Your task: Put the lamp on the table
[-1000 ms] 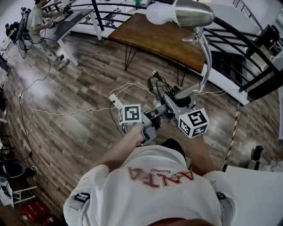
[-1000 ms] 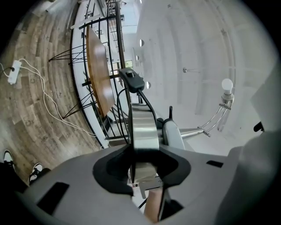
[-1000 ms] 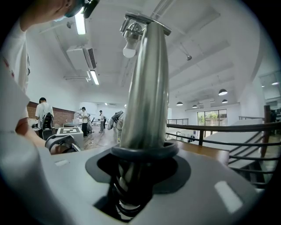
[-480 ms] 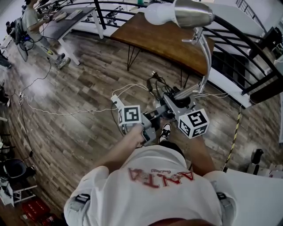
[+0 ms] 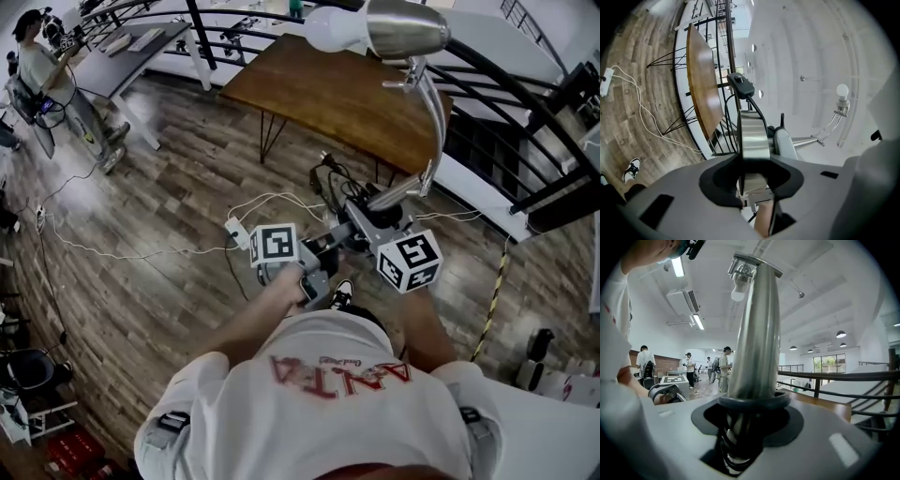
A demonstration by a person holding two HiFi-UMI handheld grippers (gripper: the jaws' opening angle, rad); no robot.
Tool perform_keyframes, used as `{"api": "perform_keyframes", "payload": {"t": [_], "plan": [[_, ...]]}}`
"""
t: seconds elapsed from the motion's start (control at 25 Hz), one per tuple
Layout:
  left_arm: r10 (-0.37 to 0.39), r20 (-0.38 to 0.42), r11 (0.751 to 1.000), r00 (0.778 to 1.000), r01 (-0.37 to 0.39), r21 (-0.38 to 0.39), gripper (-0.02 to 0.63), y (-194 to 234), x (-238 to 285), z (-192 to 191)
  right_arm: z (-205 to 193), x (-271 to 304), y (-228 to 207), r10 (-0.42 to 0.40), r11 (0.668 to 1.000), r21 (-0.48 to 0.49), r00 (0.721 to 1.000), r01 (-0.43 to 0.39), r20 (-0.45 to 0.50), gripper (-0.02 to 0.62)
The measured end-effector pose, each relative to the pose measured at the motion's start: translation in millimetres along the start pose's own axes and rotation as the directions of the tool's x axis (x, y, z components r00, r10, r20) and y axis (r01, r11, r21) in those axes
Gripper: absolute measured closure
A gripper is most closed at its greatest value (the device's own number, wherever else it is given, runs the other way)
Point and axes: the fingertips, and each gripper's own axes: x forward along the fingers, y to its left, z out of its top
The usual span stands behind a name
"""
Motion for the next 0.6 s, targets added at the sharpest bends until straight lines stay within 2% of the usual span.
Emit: {"api": "perform_keyframes", "payload": {"t": [0.32, 0.6], "plan": [[-0.004, 0.011, 1.0, 1.0, 0.004, -0.011, 0.469, 3.5, 87.3, 50.1, 11.8, 22.6, -96.5, 0.02, 1.0, -0.011, 1.0, -0.02, -0.002, 0.403], [0.01, 0.015, 1.0, 1.0, -0.01, -0.012, 0.469, 19.0, 157.6, 77.8, 4.5, 31.8, -173.5, 0.029, 1.0, 0.0, 0.999, -0.029, -0.014, 0.403]]}}
